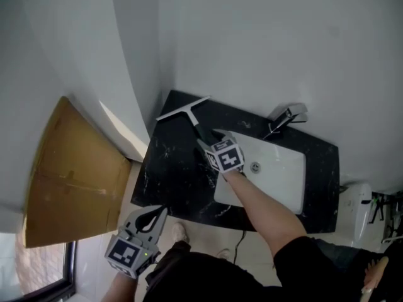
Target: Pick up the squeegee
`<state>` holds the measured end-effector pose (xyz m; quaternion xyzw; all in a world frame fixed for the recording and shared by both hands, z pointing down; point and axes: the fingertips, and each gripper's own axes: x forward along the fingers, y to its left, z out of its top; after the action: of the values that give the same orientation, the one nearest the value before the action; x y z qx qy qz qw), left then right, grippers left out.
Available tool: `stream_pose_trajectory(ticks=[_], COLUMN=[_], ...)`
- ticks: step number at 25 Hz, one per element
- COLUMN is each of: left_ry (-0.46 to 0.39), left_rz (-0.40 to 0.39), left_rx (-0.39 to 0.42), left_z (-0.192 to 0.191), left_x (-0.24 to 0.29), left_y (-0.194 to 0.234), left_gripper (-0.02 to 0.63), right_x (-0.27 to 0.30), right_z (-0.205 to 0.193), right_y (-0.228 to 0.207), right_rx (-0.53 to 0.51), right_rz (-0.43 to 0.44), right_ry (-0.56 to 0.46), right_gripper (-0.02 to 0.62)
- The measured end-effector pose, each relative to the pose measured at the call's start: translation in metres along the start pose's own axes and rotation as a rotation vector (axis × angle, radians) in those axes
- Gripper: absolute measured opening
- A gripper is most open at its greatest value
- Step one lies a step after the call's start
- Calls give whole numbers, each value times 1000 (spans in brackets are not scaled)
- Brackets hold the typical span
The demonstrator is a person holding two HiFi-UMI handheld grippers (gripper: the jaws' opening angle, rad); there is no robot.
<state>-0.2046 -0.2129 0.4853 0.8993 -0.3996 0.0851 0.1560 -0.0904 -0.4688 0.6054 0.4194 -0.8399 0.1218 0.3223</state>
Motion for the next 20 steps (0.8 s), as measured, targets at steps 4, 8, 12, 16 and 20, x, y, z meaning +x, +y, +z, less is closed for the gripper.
stream_pose_trajectory(ticks=[4,8,12,16,20], left_ry=[13,28,31,35,33], left_rz=[-5,-8,-7,-10,-15], left_rx=[0,-8,-11,-2,6], left_z=[-1,-4,-5,-5,-3], left_x=[4,7,5,4,3], left_y=[9,14,16,13,5], left_gripper=[-9,-9,-9,-9,-9], right_x=[21,32,35,32,14], right_z=[-15,-19,-20,-21,-14], right_y=[-6,-7,-3,-8,-6], right_rx=[30,30,34,55,71], right_rz=[-5,-1,9,-11,-10], right_ry=[50,63,70,74,29], right_gripper=[230,182,117,106,100])
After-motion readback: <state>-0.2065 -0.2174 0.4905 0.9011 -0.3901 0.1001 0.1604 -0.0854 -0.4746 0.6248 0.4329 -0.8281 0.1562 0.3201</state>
